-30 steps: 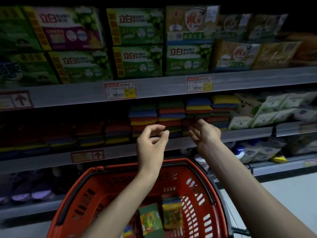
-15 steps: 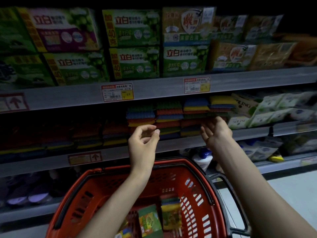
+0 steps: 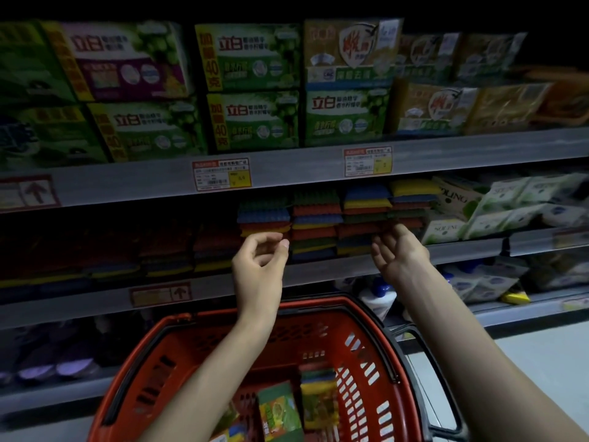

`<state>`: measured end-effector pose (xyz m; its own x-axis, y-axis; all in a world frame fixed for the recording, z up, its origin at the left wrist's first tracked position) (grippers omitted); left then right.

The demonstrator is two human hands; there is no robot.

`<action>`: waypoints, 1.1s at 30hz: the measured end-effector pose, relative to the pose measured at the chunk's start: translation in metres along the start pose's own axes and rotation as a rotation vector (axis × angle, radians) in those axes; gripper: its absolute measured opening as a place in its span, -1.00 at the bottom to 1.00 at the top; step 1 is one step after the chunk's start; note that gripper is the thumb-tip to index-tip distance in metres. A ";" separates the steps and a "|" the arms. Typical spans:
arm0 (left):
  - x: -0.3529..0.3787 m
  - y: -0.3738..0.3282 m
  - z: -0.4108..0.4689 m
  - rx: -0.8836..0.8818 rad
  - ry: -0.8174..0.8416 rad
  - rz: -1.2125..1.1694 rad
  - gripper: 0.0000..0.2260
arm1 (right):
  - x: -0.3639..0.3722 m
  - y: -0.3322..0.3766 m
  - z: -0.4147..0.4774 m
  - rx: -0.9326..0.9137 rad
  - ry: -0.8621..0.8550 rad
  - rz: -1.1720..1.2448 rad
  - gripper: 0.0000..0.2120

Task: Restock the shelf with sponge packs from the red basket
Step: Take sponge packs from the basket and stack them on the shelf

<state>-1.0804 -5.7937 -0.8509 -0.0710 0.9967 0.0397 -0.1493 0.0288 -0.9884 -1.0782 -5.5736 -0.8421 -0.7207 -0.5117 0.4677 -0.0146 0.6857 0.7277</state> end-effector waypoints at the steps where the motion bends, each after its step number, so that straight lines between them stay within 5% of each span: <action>1: -0.001 0.001 0.000 0.000 -0.012 -0.001 -0.95 | 0.002 -0.003 -0.005 0.003 0.021 -0.017 -0.89; 7: -0.014 0.008 0.007 -0.015 -0.193 0.019 -0.88 | 0.027 -0.038 -0.059 -0.035 0.315 -0.283 -0.90; 13: -0.022 0.012 0.013 -0.168 -0.246 0.061 -0.42 | 0.052 -0.065 -0.078 -0.119 0.521 -0.482 -0.66; 19: -0.025 0.018 0.017 -0.163 -0.209 0.096 -0.49 | 0.059 -0.078 -0.076 -0.147 0.513 -0.586 -0.51; 27: -0.026 0.017 0.020 -0.146 -0.184 0.093 -0.60 | 0.062 -0.084 -0.067 -0.148 0.513 -0.581 -0.65; 33: -0.027 0.016 0.018 -0.149 -0.152 0.097 -0.59 | 0.060 -0.084 -0.066 -0.138 0.507 -0.542 -0.54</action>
<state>-1.0983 -5.8219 -0.8648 -0.2268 0.9729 -0.0457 0.0120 -0.0441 -0.9990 -1.0743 -5.6959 -0.8418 -0.2297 -0.9573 0.1758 -0.1656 0.2164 0.9622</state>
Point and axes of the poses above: each hand's wrist, its own z-axis towards the middle knuckle, its own x-axis out of the palm, y = z × x, the point moved 2 cm from there along z, towards the middle knuckle, and after that the axes turned 6 degrees about y, right-handed, at the moved point
